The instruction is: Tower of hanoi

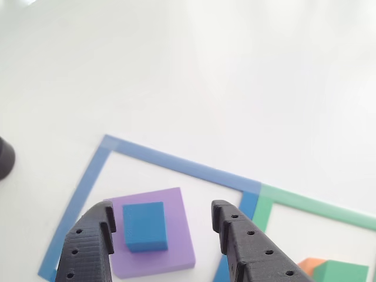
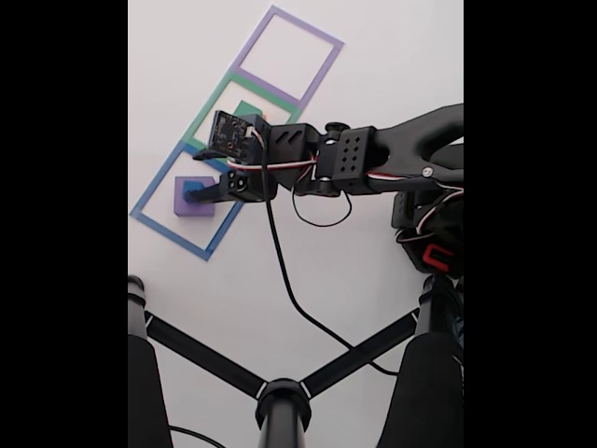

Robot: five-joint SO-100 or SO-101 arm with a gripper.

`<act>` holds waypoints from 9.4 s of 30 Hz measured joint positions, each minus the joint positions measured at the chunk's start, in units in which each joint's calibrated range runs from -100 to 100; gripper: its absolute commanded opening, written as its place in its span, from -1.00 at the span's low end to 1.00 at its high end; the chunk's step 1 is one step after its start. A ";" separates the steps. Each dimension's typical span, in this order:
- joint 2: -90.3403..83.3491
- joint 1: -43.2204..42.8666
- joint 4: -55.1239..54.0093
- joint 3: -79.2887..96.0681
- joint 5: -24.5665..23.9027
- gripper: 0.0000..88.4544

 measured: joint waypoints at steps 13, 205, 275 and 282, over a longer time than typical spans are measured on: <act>-8.95 2.95 65.09 -42.47 0.00 -1.00; -15.20 27.51 95.26 -67.10 0.00 -0.91; 47.02 42.08 -56.82 0.70 0.00 -0.86; 49.89 40.93 -58.43 -0.17 0.00 -0.74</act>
